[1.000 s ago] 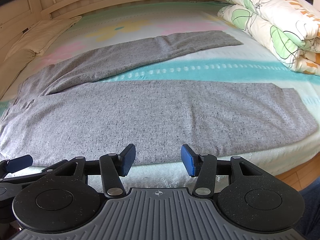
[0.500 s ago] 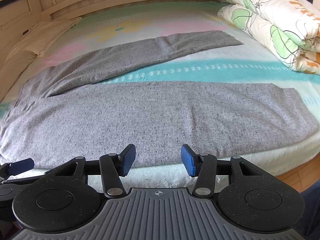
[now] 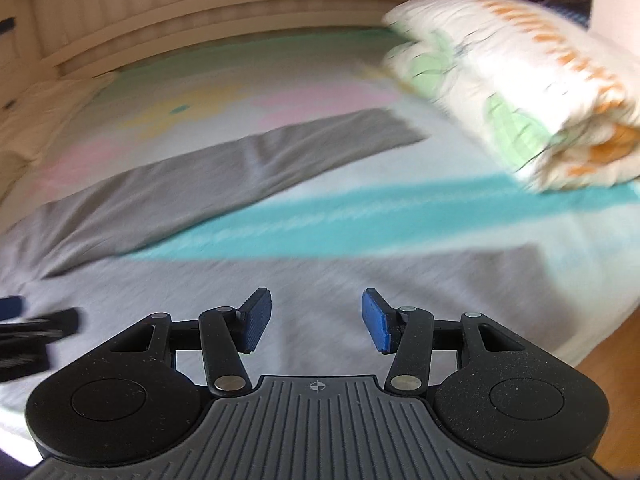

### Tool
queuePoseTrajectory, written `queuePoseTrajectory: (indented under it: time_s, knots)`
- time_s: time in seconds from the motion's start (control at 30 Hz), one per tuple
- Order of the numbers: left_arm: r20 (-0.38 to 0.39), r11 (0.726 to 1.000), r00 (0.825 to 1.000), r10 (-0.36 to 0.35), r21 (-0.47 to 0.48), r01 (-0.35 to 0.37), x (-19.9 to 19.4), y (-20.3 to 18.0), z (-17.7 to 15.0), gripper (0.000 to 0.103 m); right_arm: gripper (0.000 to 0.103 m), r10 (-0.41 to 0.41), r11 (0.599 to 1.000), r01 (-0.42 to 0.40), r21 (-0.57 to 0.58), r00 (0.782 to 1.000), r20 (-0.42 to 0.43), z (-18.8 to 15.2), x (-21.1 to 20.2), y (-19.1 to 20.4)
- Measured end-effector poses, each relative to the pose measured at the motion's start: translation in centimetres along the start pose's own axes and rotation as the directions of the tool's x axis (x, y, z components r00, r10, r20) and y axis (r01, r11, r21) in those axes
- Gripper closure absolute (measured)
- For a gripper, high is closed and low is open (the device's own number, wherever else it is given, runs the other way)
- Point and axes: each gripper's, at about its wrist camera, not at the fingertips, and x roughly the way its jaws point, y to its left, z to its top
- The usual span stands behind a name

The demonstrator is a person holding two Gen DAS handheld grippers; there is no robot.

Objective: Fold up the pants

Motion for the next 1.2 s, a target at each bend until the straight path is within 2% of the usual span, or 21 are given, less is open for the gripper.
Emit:
queuePoseTrajectory:
  time_s: [0.17,0.33,0.43,0.6,0.77,0.9,1.13,1.17,1.2]
  knots:
    - [0.044,0.998,0.999,-0.010,0.060,0.007,1.2,-1.3,2.8,0.024,0.055,-0.099,0.993,0.101,0.057,0.994,-0.038,2.9,2.6,-5.5]
    - [0.054,0.995,0.998,-0.022,0.099,0.016,3.7,-1.9,3.6,0.023,0.057,-0.183,0.971,0.196,0.139,0.978,-0.097,4.1,6.2,-11.2]
    - [0.017,0.996,1.000,-0.020,0.083,0.019,5.3,-1.8,3.2,0.024,0.059,-0.179,0.956,0.202,0.213,0.976,-0.122,4.2,8.3,-14.4]
    - [-0.050,0.996,0.999,-0.012,0.084,0.016,7.0,-1.5,2.7,0.024,0.059,-0.229,0.908,0.275,0.316,0.957,-0.176,3.3,10.6,-18.5]
    - [-0.029,0.994,0.999,-0.017,0.112,0.020,6.8,-1.4,2.5,0.024,0.059,-0.216,0.891,0.275,0.362,0.957,-0.195,2.7,11.9,-20.6]
    - [-0.017,0.990,1.000,-0.014,0.138,0.016,6.8,-1.4,2.1,0.024,0.059,-0.172,0.887,0.249,0.388,0.959,-0.224,2.3,13.0,-21.4]
    - [-0.041,0.987,0.999,-0.010,0.162,0.016,7.5,-1.5,1.3,0.024,0.059,-0.156,0.896,0.248,0.368,0.952,-0.262,2.2,15.0,-21.2]
    - [-0.043,0.987,0.999,-0.008,0.160,0.015,7.6,-1.5,1.3,0.024,0.061,-0.158,0.902,0.247,0.354,0.952,-0.261,2.2,15.0,-21.0]
    - [-0.043,0.987,0.999,-0.006,0.158,0.012,7.6,-1.5,1.3,0.024,0.077,-0.156,0.911,0.240,0.336,0.954,-0.257,2.3,15.0,-20.7]
